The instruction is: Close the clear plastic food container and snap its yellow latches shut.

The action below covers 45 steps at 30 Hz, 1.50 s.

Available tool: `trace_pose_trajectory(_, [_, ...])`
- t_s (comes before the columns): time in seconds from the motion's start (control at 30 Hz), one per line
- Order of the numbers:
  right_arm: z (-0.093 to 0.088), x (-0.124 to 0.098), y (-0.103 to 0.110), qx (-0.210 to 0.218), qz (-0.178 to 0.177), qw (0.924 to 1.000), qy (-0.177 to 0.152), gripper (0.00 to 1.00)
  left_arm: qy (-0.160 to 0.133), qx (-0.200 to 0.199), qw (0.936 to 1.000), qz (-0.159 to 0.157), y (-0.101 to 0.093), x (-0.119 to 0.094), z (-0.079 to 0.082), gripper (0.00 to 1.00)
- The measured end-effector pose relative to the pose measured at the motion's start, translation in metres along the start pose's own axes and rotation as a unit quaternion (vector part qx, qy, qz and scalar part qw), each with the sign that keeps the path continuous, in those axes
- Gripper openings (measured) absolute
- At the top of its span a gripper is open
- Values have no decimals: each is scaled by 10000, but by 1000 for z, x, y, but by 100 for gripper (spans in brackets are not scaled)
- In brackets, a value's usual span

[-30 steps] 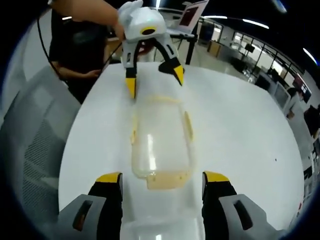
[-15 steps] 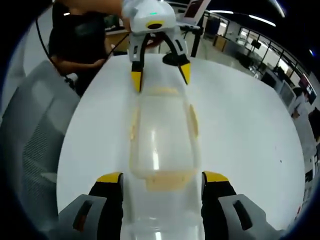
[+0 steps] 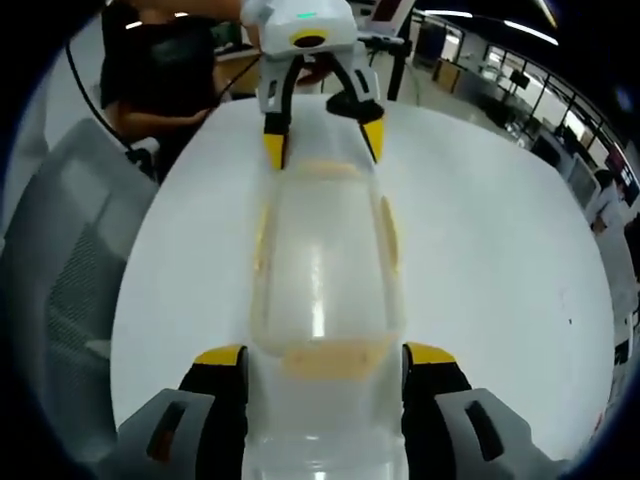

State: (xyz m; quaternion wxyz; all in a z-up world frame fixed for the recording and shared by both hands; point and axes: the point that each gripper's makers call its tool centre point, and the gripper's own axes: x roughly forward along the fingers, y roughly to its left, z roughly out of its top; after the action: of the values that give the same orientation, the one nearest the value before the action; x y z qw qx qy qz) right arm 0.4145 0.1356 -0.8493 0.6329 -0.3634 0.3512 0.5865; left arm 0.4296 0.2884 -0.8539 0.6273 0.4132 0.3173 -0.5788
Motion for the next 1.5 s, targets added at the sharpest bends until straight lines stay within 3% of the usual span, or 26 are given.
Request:
trace_pose_trajectory(0.63, [-5,8,-3,-119,67,9998,108,53,-191,-14,9991,-390,-3,2,-1,51])
trace_pose_trajectory(0.77, [-11,11,-1,-200,104,9994,256,52,-248,33,9984,-507,-6,4,0,47])
trace_pose_trajectory(0.93, [-12,11,1,-36,173,9996,234,49,-238,-123,9976,-643,-11,3,-1,42])
trace_pose_trajectory(0.97, [-14,11,6,73,309,9991,270,47,-259,-121,9976,-630,-11,3,-2,42])
trace_pose_trajectory(1.17, [-14,10,5,-39,233,9994,254,40,-204,9,9981,-581,-13,2,0,40])
trace_pose_trajectory(1.23, [-14,10,5,-44,247,9994,241,39,-96,-13,9983,-566,-12,3,0,40])
trace_pose_trajectory(1.5, [-13,11,6,26,210,9995,247,40,-112,-59,9983,-572,-13,3,-1,40])
